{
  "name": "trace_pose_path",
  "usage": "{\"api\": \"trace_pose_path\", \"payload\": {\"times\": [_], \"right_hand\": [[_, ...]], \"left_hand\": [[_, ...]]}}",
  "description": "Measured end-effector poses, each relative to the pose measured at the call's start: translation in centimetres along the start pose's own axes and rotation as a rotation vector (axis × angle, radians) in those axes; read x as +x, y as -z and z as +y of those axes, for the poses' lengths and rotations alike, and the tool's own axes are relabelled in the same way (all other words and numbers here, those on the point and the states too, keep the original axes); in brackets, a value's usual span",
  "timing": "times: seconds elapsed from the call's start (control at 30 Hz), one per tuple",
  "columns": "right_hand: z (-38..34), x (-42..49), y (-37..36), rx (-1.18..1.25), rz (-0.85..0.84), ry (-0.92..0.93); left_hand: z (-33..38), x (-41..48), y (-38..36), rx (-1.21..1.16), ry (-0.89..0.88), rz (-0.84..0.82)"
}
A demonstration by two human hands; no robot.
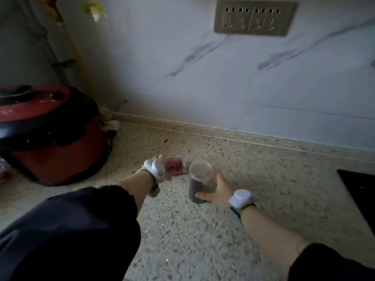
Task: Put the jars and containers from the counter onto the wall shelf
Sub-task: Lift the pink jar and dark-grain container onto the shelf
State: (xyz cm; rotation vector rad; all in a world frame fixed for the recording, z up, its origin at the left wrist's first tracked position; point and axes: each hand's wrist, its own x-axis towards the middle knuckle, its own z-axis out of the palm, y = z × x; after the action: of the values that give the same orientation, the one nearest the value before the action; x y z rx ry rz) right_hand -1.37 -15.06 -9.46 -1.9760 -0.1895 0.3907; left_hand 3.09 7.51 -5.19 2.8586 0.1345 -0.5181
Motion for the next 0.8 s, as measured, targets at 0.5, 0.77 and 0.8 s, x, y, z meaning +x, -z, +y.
{"api": "trace_pose_path", "payload": {"times": [0.5,0.77,0.8], "right_hand": [[-0.7,1.9,-1.5,0.021,0.290,-0.020],[-15.8,5.6,5.6,0.181,0.491,0.329],[-19.4,5.6,7.1,0.177,0.486,0.393]], "left_hand": [[-2.5,2.8,-2.7,-0.056,-0.058,-0.025],[2.4,0.3,9.6,-0.955,-0.503,0.085],[3.0,-0.4,12.7,-0.996,-0.555,0.114]]}}
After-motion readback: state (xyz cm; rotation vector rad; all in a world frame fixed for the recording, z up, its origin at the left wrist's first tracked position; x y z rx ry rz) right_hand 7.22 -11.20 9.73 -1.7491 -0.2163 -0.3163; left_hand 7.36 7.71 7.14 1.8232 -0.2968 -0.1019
